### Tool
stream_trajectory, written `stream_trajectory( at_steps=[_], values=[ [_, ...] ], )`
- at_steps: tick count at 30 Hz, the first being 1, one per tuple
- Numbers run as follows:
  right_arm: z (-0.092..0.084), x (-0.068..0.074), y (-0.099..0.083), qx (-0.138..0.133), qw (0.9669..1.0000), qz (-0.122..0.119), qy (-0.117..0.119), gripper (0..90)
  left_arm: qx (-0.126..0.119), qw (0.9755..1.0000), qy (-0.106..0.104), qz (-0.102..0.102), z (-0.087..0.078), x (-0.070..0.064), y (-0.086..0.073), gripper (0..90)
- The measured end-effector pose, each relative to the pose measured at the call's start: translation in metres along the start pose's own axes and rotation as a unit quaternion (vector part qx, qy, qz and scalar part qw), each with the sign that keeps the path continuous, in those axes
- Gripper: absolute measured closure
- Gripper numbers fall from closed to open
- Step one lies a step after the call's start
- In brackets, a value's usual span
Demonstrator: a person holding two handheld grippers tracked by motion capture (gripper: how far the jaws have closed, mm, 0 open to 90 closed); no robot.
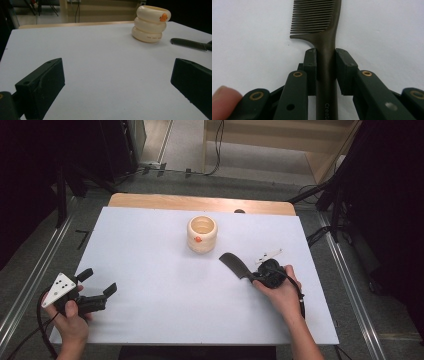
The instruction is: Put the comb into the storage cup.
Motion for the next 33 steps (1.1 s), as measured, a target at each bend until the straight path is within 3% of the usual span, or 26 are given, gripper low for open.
stream_trajectory(
  at_steps=[5,7,15,18,22,26,33],
  values=[
    [-0.001,-0.001,0.001,-0.026,0.9997,0.0,0.0,70.3,-0.002,1.0,-0.002,-0.002,-0.001,0.001,0.001,0.0],
    [-0.007,0.002,0.006,-0.053,0.9985,-0.012,0.003,70.3,-0.004,1.0,0.001,-0.004,-0.001,0.001,0.001,0.0],
    [-0.017,0.006,0.011,-0.089,0.9957,-0.025,-0.003,70.3,-0.015,0.9999,-0.004,0.0,-0.006,-0.001,0.004,0.0],
    [-0.021,0.01,0.015,-0.109,0.9934,-0.037,0.002,70.3,-0.015,0.9999,0.001,0.002,-0.006,-0.001,0.004,0.0],
    [-0.023,0.013,0.017,-0.122,0.9915,-0.044,0.007,70.3,-0.017,0.9998,-0.01,0.0,-0.006,-0.003,0.005,0.0],
    [-0.026,0.019,0.022,-0.146,0.9874,-0.06,0.013,70.3,-0.015,0.9998,-0.013,0.0,-0.005,-0.006,0.006,0.0],
    [-0.027,0.029,0.028,-0.169,0.9823,-0.078,0.022,70.3,-0.016,0.9995,-0.024,0.013,-0.004,-0.02,0.01,0.0]
  ],
)
Point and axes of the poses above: each handheld gripper's, and its own axes: z roughly forward along the jaws, y roughly out of its top, x roughly to its left, the point moved 8 cm from there along z, roughly forward along the jaws, and after that the axes turned 14 degrees about y, right-handed, at the moved point
